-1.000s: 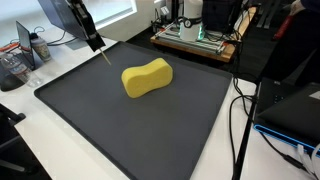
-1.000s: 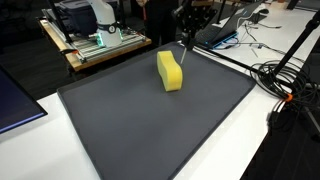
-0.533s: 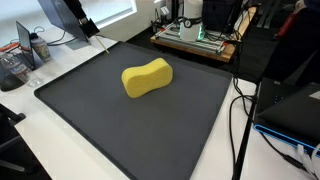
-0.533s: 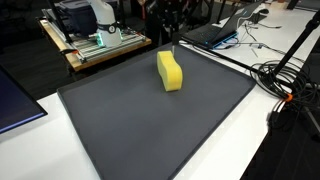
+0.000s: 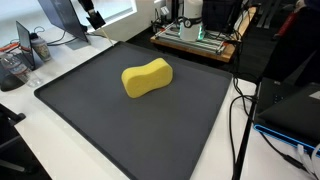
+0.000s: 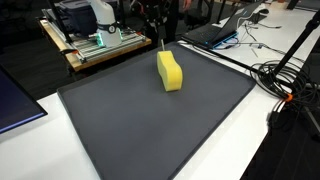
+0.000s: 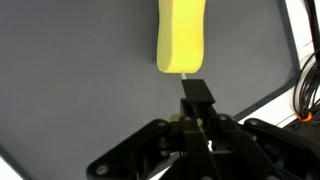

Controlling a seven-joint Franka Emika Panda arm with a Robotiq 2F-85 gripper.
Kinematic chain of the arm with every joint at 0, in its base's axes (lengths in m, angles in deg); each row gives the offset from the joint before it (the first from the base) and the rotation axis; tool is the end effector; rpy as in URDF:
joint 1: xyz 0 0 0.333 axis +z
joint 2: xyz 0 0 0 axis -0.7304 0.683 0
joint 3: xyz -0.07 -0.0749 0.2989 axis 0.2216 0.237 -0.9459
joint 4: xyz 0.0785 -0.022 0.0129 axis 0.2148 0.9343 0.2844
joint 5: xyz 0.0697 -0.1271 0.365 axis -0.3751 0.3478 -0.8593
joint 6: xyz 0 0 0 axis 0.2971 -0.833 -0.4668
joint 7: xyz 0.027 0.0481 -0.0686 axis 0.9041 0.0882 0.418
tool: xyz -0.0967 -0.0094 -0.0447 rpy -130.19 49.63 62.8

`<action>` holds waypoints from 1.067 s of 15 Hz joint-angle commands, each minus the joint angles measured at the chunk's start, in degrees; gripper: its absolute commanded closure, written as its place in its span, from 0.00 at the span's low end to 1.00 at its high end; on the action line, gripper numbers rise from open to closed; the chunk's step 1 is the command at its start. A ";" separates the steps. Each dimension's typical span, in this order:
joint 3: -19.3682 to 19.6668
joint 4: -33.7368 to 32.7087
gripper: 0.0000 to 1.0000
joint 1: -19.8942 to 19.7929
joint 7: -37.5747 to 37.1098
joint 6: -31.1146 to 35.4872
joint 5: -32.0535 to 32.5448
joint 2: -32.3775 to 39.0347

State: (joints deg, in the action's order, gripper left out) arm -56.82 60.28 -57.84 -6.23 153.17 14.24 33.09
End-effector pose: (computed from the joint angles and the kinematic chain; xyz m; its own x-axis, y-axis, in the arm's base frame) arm 0.6109 -0.1380 0.4537 0.9078 -0.4026 -0.1173 -0.4193 -0.8691 -0.2622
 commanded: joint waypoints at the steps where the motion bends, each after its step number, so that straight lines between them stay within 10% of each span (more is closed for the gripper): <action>1: 0.31 13.48 0.97 1.23 3.53 10.13 -2.03 -8.40; 16: 1.29 38.29 0.97 2.86 7.29 33.73 -10.65 -19.71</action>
State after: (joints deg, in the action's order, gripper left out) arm -56.61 93.78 -56.08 -1.18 183.12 7.85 16.73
